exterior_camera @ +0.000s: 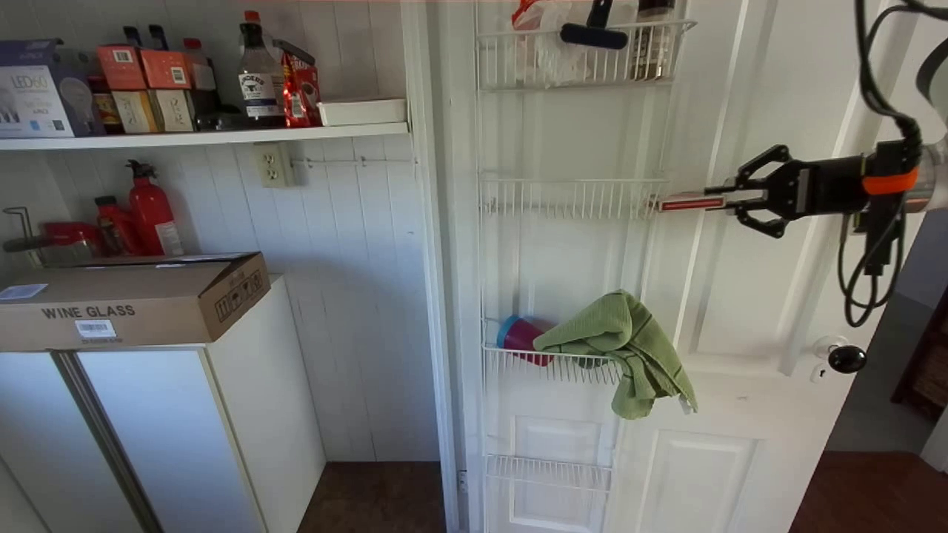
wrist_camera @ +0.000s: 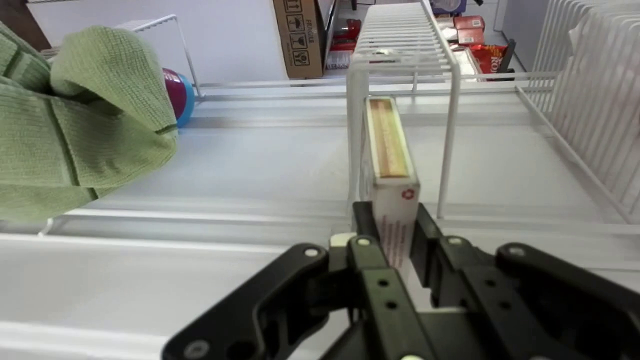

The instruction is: Remove the playing cards deck case from the second top rack and move into onto the top rack of the pantry door rack

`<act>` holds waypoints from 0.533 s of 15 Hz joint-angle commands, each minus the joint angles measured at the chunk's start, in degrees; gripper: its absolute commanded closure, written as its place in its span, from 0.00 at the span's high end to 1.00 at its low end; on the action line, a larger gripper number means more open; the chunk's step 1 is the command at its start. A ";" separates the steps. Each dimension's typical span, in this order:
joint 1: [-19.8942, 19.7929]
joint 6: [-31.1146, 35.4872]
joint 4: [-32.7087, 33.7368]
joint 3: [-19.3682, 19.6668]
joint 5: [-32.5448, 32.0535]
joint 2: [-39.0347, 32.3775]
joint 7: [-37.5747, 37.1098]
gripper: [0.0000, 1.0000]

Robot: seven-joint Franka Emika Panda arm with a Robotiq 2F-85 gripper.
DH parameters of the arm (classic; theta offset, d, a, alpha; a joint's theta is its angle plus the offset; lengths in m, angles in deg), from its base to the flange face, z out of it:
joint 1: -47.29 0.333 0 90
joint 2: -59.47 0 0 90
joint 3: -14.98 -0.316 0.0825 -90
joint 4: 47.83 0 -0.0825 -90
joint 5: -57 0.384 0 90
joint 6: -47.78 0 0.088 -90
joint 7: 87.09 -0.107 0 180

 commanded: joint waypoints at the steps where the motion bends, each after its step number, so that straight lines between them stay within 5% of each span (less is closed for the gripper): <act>1: -2.70 -2.46 -4.22 1.45 -5.84 6.93 -0.53 0.05; 8: -6.77 -6.87 -7.66 3.62 -13.31 16.73 -3.28 0.05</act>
